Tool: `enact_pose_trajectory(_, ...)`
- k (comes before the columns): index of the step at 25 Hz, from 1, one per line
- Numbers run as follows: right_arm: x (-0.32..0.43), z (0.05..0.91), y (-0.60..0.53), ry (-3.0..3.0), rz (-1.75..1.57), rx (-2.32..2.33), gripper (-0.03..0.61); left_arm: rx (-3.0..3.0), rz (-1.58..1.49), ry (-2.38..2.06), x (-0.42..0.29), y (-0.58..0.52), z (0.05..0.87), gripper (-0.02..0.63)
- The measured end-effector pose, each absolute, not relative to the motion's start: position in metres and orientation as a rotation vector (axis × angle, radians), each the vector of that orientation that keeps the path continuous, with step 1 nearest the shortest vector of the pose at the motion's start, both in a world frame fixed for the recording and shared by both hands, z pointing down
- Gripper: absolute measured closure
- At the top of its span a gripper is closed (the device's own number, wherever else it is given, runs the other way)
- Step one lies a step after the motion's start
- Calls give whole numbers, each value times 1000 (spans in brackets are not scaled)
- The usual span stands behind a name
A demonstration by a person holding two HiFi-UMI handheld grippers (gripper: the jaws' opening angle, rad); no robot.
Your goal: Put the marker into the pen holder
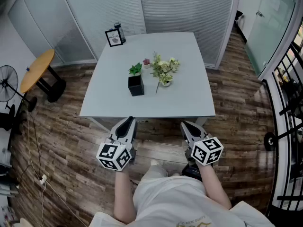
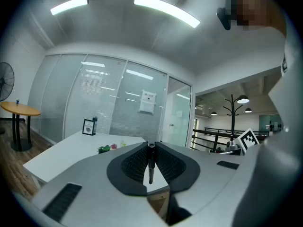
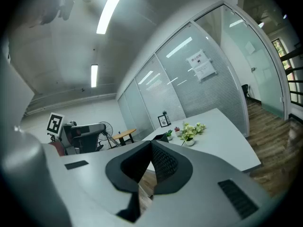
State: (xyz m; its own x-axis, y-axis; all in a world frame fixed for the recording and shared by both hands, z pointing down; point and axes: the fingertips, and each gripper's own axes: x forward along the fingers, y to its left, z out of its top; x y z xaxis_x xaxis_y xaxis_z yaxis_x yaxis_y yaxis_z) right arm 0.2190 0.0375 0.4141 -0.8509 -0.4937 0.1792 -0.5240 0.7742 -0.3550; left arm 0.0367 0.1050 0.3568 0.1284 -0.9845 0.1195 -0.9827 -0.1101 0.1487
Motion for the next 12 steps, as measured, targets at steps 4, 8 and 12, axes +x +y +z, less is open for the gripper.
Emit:
enact_pose_trajectory(4, 218, 414, 45, -2889, 609, 832, 561, 2219, -34, -1930, 38, 113, 357, 566)
enact_pose_trajectory(8, 214, 412, 54, -2893, 594, 812, 561, 2215, -34, -1922, 37, 119, 358, 566)
enact_pose_trajectory(12, 213, 411, 59, -2893, 590, 813, 561, 2201, -34, -1925, 34, 125, 360, 567)
